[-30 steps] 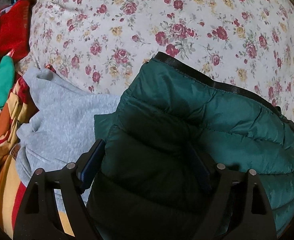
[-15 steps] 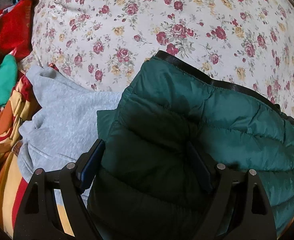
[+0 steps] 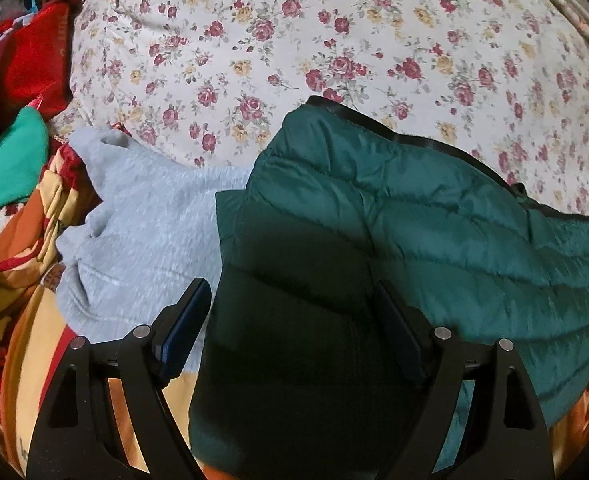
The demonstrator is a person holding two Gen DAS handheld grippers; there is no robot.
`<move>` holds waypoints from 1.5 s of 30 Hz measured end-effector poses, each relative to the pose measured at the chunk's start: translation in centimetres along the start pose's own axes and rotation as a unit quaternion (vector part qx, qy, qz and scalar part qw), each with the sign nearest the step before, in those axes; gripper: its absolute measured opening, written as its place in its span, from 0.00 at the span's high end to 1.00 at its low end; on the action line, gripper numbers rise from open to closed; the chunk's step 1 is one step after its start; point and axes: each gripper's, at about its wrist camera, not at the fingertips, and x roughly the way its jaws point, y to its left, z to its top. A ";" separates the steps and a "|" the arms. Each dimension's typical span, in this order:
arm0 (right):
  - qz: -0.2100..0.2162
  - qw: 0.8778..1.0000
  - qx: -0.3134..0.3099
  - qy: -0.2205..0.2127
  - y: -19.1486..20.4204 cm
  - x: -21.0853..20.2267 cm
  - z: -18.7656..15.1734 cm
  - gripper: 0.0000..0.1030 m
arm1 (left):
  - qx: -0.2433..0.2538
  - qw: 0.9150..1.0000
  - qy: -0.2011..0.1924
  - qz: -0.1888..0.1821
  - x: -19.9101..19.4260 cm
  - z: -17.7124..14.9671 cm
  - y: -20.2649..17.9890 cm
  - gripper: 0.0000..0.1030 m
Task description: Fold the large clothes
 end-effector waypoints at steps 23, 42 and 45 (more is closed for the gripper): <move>0.022 0.998 0.031 0.040 -1.6 -1.7 -2.3 0.11 | -0.021 0.999 0.009 -0.032 -1.7 -3.0 1.6 0.19; 0.020 0.997 0.014 0.074 -1.9 2.7 -1.6 0.01 | -0.110 0.984 0.045 -0.131 1.5 -1.5 5.8 0.09; 0.036 0.996 0.013 0.083 -2.1 3.6 -1.3 0.01 | -0.124 0.977 0.062 -0.159 2.7 -1.7 6.3 0.06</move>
